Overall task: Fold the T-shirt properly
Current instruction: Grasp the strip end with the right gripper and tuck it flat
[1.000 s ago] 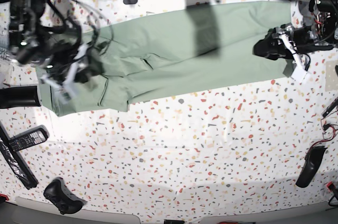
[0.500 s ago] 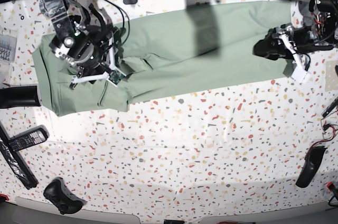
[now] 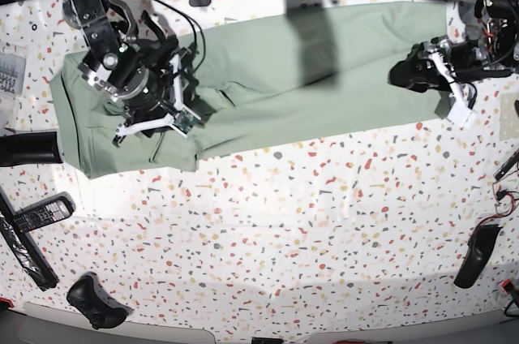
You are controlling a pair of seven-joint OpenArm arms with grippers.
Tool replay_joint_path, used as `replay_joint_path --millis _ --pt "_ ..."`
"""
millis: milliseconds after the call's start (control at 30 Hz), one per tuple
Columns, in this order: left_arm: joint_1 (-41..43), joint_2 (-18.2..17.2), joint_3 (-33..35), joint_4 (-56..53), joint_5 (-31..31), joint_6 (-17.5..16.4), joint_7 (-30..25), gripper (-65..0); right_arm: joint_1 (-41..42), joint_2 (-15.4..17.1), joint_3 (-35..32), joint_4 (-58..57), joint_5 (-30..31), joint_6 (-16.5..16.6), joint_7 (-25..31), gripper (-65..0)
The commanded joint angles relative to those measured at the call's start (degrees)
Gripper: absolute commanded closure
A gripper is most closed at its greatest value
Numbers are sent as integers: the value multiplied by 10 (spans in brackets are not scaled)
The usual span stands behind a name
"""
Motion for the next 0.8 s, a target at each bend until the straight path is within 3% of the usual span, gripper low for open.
replay_joint_path --millis 0,300,467,533,767 --pt "-6 -8 -4 10 -12 -5 -9 -279 8 6 3 20 2 -2 12 -214" --pt "-6 -8 -4 10 -12 -5 -9 -279 8 7 5 34 -2 -3 -39 -214" --pt "-6 -8 -4 10 -12 -5 -9 -279 8 7 19 34 -27 -60 -42 -214" --pt "-6 -8 -4 10 -12 -5 -9 -279 8 6 28 34 -45 -64 -42 -213" --pt "-6 -8 -4 10 -12 -5 -9 -279 8 6 47 34 -3 -61 -56 -194"
